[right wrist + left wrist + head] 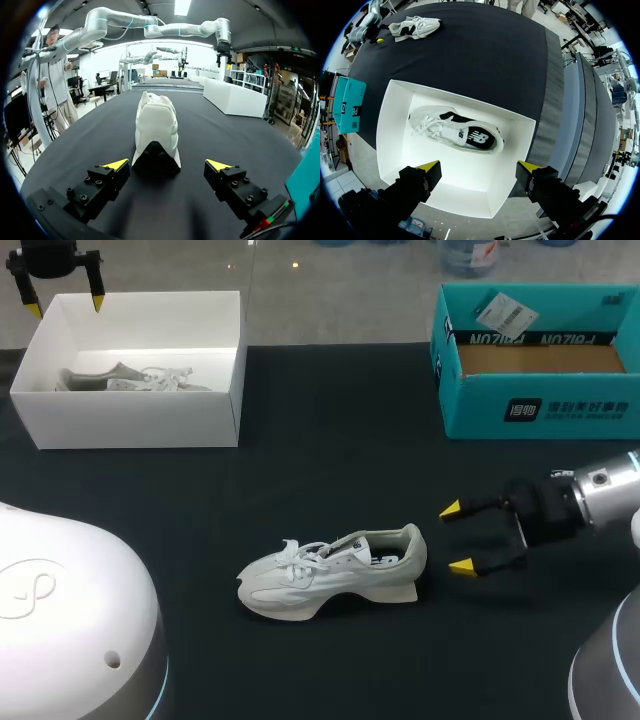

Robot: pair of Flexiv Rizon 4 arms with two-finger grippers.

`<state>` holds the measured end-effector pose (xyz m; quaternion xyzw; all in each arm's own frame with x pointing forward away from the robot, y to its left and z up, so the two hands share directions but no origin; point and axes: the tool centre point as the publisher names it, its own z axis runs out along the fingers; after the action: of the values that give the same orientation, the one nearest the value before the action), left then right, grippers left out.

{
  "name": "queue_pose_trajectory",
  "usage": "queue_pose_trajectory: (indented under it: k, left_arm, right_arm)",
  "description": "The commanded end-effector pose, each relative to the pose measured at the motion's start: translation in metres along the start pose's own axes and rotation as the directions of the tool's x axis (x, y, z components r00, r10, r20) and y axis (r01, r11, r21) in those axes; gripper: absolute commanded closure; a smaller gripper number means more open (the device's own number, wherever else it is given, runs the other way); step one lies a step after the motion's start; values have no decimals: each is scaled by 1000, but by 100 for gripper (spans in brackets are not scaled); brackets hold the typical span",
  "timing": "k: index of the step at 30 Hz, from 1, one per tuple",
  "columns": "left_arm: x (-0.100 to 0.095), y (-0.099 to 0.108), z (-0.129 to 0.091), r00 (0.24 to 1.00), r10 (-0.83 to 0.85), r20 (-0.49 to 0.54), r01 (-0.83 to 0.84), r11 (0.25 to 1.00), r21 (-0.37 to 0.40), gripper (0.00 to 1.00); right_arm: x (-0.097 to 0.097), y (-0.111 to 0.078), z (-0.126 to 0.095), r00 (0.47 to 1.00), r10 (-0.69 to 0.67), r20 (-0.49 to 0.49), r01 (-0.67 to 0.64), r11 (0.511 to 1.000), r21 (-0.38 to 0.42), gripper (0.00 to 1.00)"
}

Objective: Take the shoe out of the shoebox, open the shoe tongue, remove and reinsert the insole, then place the shoe into the shoebox

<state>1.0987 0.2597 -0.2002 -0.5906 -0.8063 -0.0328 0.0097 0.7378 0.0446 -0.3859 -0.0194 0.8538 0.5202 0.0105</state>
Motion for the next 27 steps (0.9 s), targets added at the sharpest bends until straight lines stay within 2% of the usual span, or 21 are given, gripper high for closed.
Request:
queue_pose_trajectory:
  k: [1,5,18,24,27]
  left_arm:
    - [0,0,0,1000,0,-1,0,1000,-1,0]
    - [0,0,0,1000,0,-1,0,1000,-1,0]
    - [0,0,0,1000,0,-1,0,1000,-1,0]
    - [0,0,0,1000,0,-1,0,1000,-1,0]
    - [0,0,0,1000,0,-1,0,1000,-1,0]
  right_arm:
    - [-7,-5,20,999,2,-50,-3,1000,-6,0]
    - [-5,-9,32,996,0,-87,-3,999,-36,0]
    - [1,-5,68,981,-14,-195,2,998,-62,0]
    - [8,-4,77,981,-3,-196,-7,999,-53,0]
    - [12,-3,80,987,-2,-161,-7,998,-55,0]
